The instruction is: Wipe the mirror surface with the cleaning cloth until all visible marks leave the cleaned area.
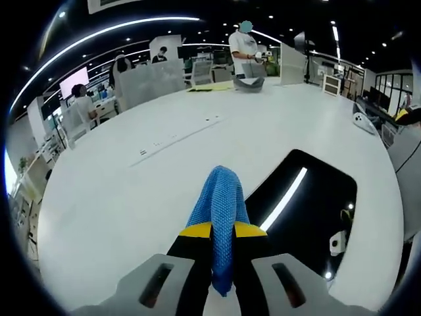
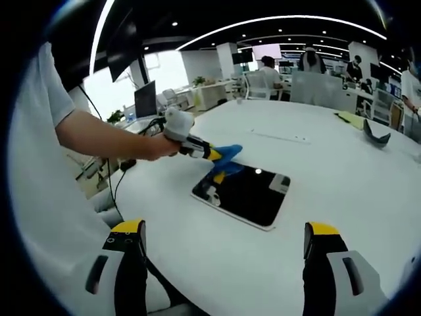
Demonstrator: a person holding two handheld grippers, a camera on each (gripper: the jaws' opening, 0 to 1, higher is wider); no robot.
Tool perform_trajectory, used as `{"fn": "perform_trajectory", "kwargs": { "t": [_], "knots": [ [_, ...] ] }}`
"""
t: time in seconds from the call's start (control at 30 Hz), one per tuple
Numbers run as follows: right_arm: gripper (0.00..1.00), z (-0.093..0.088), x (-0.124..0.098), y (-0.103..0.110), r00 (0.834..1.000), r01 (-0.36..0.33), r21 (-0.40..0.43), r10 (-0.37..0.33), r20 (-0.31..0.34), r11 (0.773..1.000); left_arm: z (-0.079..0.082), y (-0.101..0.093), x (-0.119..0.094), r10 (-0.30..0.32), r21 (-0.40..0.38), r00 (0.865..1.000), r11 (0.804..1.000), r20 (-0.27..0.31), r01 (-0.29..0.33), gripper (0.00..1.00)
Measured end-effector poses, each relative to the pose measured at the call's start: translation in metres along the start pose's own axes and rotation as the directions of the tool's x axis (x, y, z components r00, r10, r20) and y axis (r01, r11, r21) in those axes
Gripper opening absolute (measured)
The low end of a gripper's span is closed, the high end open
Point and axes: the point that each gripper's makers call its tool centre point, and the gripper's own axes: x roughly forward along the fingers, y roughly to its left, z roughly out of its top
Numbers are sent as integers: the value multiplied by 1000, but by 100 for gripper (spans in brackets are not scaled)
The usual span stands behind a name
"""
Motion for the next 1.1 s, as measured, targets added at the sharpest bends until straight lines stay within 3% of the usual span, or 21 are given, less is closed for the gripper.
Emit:
{"fn": "perform_trajectory", "kwargs": {
  "t": [0.33,0.53,1.1],
  "knots": [
    [99,-6,-2,-1,1000,4,8,-4,-12,1000,-9,1,14,1,-21,1000,1000,-25,-2,8],
    [99,-7,-2,-1,1000,1,17,-1,-10,1000,-10,0,12,7,-7,1000,1000,11,-7,7],
    [98,-11,-3,-5,1000,1,19,-1,-3,1000,-10,0,14,30,-54,1000,998,0,-30,7]
  ]
}}
